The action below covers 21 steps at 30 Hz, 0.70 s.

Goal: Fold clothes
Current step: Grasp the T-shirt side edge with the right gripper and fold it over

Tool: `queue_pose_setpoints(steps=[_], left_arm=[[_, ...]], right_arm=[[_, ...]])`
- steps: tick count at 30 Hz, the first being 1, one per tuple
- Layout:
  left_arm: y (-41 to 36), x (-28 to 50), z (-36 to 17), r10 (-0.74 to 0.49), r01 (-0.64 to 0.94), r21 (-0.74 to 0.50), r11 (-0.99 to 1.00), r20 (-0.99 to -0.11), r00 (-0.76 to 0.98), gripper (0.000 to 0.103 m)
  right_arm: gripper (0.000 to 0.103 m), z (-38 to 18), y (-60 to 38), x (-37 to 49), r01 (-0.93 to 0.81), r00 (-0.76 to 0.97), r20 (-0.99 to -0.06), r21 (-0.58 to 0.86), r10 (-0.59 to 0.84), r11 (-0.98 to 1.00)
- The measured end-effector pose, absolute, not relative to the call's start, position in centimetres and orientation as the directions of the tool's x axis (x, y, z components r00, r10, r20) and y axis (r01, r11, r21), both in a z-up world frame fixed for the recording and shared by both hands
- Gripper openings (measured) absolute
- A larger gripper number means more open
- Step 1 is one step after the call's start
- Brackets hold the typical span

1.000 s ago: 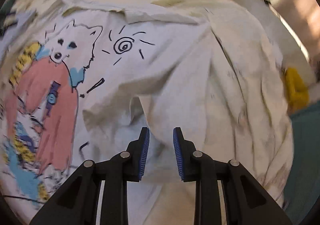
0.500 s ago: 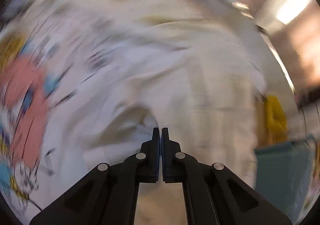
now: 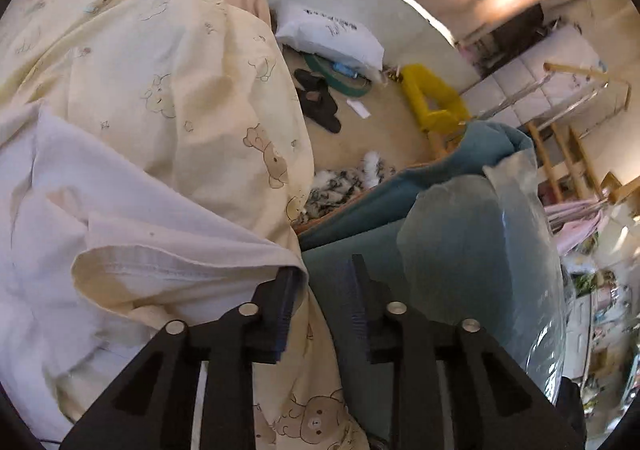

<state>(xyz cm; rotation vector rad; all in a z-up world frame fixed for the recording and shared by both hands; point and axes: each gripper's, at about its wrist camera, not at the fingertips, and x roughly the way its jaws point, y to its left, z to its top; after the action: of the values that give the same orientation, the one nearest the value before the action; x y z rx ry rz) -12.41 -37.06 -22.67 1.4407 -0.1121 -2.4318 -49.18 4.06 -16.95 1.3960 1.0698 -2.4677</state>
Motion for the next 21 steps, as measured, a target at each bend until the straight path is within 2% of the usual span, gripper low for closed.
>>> queue_pose_setpoints(steps=[1,4,7,8,9,11,13,16,21], left_arm=[[-36.9,-12.4,-22.7,-0.294,0.22,0.214,-0.952,-0.845,-0.446,0.067],[-36.4,-12.3,-22.6,-0.271,0.201,0.198,-0.959,-0.847,-0.458,0.067],[-36.0,-12.3,-22.5,-0.257,0.184,0.191,-0.964,-0.846,-0.467,0.067],[-35.9,-12.3,-22.6,-0.256,0.182,0.191,-0.965,-0.847,-0.467,0.067],[-35.8,-12.4,-22.6,-0.253,0.181,0.189,-0.965,-0.847,-0.467,0.067],[-35.8,-12.5,-22.5,-0.249,0.18,0.185,-0.966,-0.848,-0.468,0.067],[-35.8,-12.5,-22.5,-0.246,0.179,0.182,-0.967,-0.849,-0.468,0.067],[-35.6,-12.5,-22.4,-0.244,0.175,0.181,-0.968,-0.849,-0.469,0.067],[-35.0,-12.0,-22.1,-0.241,0.168,0.182,-0.969,-0.848,-0.472,0.067]], right_arm=[[0.035,-16.4,4.3,-49.7,0.419,-0.551,-0.805,-0.496,0.222,-0.76],[0.037,-16.9,3.8,-51.3,0.555,-0.348,-0.912,-0.388,0.219,-0.736],[0.038,-17.8,3.4,-51.4,0.713,-0.137,-0.935,-0.321,0.326,-0.623],[0.035,-17.4,3.5,-51.4,0.732,-0.129,-0.925,-0.332,0.357,-0.595],[0.036,-17.0,3.5,-51.4,0.75,-0.123,-0.914,-0.341,0.388,-0.566],[0.039,-15.4,2.6,-50.4,0.791,-0.193,-0.915,-0.359,0.355,-0.495],[0.039,-14.2,1.5,-48.0,0.859,-0.242,-0.951,-0.302,0.191,-0.414],[0.039,-15.7,1.7,-45.7,0.864,-0.315,-0.943,-0.332,0.108,-0.378],[0.039,-20.3,3.7,-44.1,0.835,-0.33,-0.944,-0.298,0.012,-0.463]])
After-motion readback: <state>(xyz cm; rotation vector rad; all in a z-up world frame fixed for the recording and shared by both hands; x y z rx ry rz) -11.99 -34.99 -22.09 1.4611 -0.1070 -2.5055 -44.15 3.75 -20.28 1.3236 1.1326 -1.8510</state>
